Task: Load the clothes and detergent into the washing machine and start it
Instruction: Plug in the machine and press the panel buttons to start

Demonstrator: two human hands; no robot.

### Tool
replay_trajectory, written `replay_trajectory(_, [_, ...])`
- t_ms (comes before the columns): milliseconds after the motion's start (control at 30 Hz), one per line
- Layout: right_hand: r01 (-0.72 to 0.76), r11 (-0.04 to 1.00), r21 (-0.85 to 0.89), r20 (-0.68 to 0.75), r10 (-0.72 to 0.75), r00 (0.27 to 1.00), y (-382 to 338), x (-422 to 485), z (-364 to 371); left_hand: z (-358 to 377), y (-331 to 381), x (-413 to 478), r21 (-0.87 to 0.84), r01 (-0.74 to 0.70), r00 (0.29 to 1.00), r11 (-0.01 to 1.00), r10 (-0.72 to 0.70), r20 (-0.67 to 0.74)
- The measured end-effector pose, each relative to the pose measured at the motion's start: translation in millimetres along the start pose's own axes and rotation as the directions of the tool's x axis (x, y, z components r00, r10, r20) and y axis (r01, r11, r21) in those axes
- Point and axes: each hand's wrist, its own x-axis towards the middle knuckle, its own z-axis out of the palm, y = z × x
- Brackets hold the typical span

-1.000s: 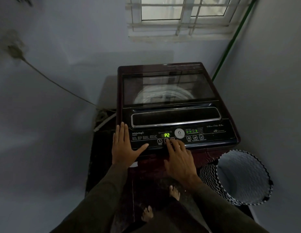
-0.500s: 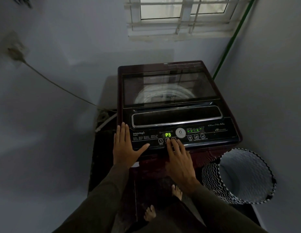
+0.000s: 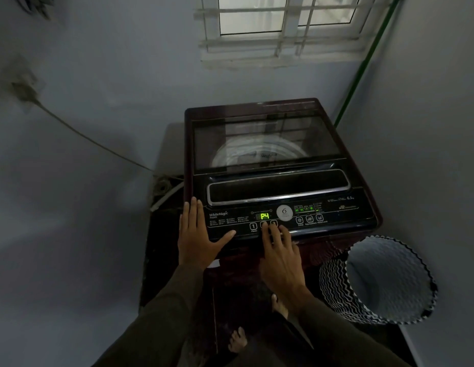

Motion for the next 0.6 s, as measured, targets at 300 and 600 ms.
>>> replay_trajectory(300, [0.026,0.999,-0.025,-0.036,-0.027,0.999,4.9,-0.8,4.3,0.0,-0.3,0.8,0.026,-0.001,1.0,1.0,0.001,0.007])
replay_trajectory(600, [0.058,0.998,-0.034,-0.005,-0.058,0.998,11.1,1.0,0.4,-0.3,-0.1,0.1,0.03,-0.008,1.0,1.0,0.008,-0.001])
